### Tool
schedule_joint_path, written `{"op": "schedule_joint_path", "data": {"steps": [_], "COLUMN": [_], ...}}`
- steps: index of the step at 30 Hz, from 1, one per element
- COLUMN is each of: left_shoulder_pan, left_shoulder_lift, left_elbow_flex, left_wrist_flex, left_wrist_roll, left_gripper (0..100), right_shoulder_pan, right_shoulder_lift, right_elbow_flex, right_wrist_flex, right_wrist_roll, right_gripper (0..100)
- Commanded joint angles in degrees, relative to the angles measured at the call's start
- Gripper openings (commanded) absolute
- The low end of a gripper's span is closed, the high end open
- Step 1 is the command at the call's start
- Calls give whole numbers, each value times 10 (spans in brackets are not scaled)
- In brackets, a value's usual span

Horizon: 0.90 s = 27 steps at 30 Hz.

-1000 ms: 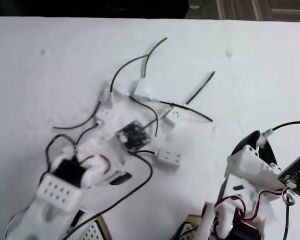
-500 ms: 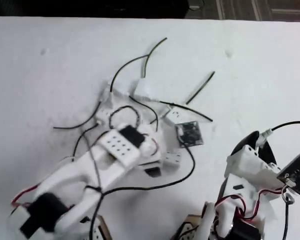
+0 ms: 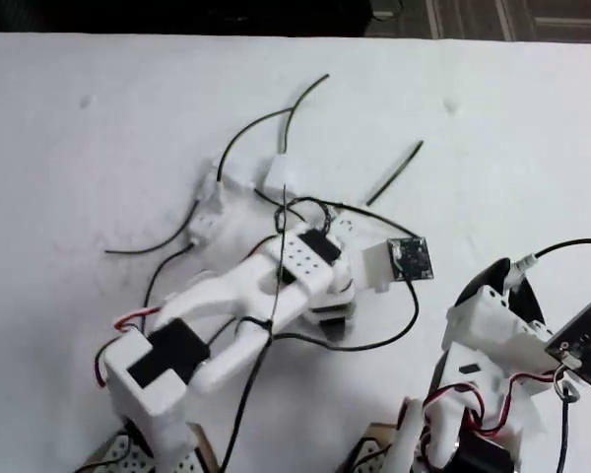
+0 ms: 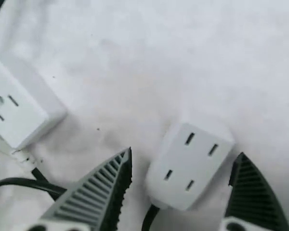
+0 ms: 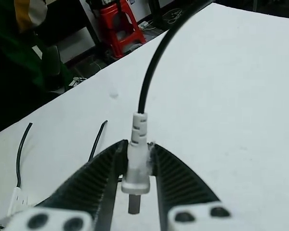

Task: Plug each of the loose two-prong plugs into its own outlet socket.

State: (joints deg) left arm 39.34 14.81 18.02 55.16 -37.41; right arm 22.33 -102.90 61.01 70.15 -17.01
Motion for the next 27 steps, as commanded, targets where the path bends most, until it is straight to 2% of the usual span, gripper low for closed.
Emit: {"op": "schedule_joint_path", "data": {"steps": [1,5,8,14,22,25,27], "left_shoulder_pan": [7,7,2,-33,-106,-133,-139], "left_shoulder_lift": [1,-2,-9,-55,-183,-205,-206], "left_elbow_flex": [-29,0,13,70,215,240,243], "left_wrist_flex": [18,18,36,30,-27,-42,-39], "left_wrist_roll": [-4,0,9,113,135,168,164], "left_gripper": [225,24,24,22,23,23,24], "right_shoulder_pan": [0,0,0,0,-5,-5,-5], "right_shoulder_lift": [-1,-1,-1,-1,-1,-1,-1], "right_elbow_flex": [-4,-4,-4,-4,-4,-4,-4], "right_wrist_flex": [4,4,4,4,5,5,5], "right_wrist_roll": [7,7,7,7,8,8,8], "right_gripper": [17,17,17,17,17,17,17]}}
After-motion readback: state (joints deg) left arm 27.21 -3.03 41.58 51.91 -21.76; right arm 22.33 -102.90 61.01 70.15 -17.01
